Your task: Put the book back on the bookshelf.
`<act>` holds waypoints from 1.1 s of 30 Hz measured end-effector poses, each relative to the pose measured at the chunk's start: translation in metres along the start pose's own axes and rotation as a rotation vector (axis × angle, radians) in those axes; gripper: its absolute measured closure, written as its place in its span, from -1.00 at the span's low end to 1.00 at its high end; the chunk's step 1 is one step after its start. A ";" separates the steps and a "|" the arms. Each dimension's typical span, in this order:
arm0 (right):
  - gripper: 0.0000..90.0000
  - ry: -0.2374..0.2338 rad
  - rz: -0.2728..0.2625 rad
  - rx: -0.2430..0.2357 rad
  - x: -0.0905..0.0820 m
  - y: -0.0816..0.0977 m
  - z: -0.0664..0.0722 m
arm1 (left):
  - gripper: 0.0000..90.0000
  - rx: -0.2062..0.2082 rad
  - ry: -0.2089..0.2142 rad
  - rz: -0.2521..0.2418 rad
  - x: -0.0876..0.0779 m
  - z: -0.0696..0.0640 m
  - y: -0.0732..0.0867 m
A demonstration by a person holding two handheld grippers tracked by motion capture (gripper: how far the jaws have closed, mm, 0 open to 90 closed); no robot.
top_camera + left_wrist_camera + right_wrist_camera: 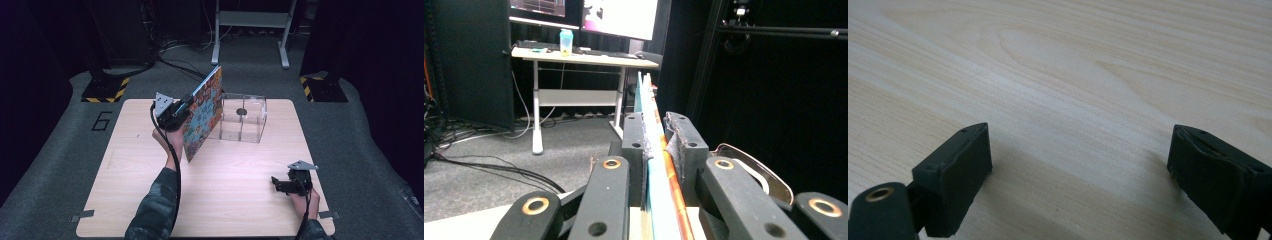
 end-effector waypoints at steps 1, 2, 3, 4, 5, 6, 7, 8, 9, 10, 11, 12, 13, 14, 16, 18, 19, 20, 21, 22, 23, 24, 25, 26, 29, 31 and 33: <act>-0.78 0.000 0.000 0.000 0.000 0.000 0.000 | 0.75 0.000 0.001 0.003 0.000 0.000 0.000; -0.78 0.003 -0.003 0.001 0.000 0.000 0.000 | 0.75 0.001 -0.001 0.006 0.000 0.001 0.000; -0.78 0.001 0.001 -0.001 0.000 0.000 0.000 | 0.74 0.006 0.001 0.016 -0.001 0.002 0.000; -0.78 0.002 0.000 -0.001 0.000 0.000 0.000 | 0.72 0.002 0.002 0.018 -0.001 0.002 0.000; -0.78 0.001 0.001 -0.001 0.000 0.000 0.000 | 0.69 0.001 0.003 0.023 -0.001 0.003 -0.001; -0.78 0.000 0.000 0.000 0.000 0.000 0.000 | 0.66 0.000 0.006 0.027 0.000 0.003 -0.001; -0.78 -0.001 0.000 0.000 0.000 0.000 0.000 | 0.62 0.004 0.010 0.037 -0.001 0.003 -0.001; -0.78 0.000 0.000 0.000 0.000 0.000 0.000 | 0.59 0.000 0.011 0.046 0.000 0.003 -0.001; -0.78 -0.001 0.000 0.000 0.000 0.000 0.000 | 0.56 -0.001 0.014 0.056 0.000 0.003 0.000; -0.78 0.000 0.000 -0.001 0.000 0.000 0.000 | 0.53 0.001 0.014 0.057 0.000 0.003 -0.001; -0.78 -0.001 0.000 0.000 0.000 0.000 0.000 | 0.49 0.008 0.019 0.066 0.000 0.003 0.000; -0.78 -0.001 0.000 0.000 0.000 0.000 0.000 | 0.44 0.010 0.019 0.071 0.000 0.003 -0.001; -0.78 -0.001 0.000 0.000 0.000 0.000 0.000 | 0.41 0.005 0.026 0.074 0.000 0.002 -0.001; -0.78 -0.001 0.000 0.000 0.000 0.000 0.000 | 0.37 0.007 0.025 0.078 0.000 0.003 -0.001; -0.78 -0.001 0.000 0.001 0.000 0.000 0.000 | 0.31 0.006 0.029 0.096 -0.001 0.003 -0.001; -0.78 -0.001 0.000 0.001 0.000 0.000 0.000 | 0.26 0.009 0.031 0.101 -0.002 0.003 -0.001; -0.78 -0.001 0.000 0.001 0.000 0.000 0.000 | 0.23 0.012 0.033 0.108 -0.002 0.003 -0.001; -0.78 -0.001 0.000 0.001 0.000 0.000 0.000 | 0.21 0.012 0.035 0.117 -0.002 0.003 -0.001; -0.78 -0.001 0.000 0.001 0.000 0.000 0.000 | 0.18 0.012 0.035 0.132 -0.002 0.003 0.000; -0.78 -0.001 0.000 0.001 0.000 0.000 0.000 | 0.12 0.025 0.032 0.141 -0.002 0.004 0.000; -0.78 -0.001 0.000 0.001 0.000 0.000 0.000 | 0.06 0.021 0.047 0.154 -0.002 0.004 0.000; -0.78 -0.001 0.000 0.001 0.000 0.000 0.000 | 0.01 0.007 0.052 0.176 -0.002 0.003 0.002; -0.78 -0.001 0.000 0.001 0.000 0.000 0.000 | -0.05 0.025 0.052 0.186 -0.002 0.004 0.002; -0.78 -0.002 -0.001 0.004 0.000 0.000 0.000 | -0.09 0.028 0.056 0.195 -0.003 0.004 0.002; -0.78 -0.005 -0.003 0.002 0.000 0.000 0.000 | -0.19 0.033 0.061 0.216 -0.006 0.003 0.001; -0.77 -0.005 -0.003 0.001 0.000 0.000 0.000 | -0.32 0.034 0.068 0.245 -0.008 0.002 0.002; -0.77 -0.004 -0.003 0.002 0.000 0.000 0.000 | -0.46 0.040 0.066 0.266 -0.010 0.001 0.002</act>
Point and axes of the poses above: each handheld gripper's, and its own axes: x roughly forward along the jaws, y roughly out of its underside, z roughly to its left, the point moved 7 cm from there along x, roughly forward along the jaws, and after that the axes turned 3 degrees about x, right-handed, at the moved point
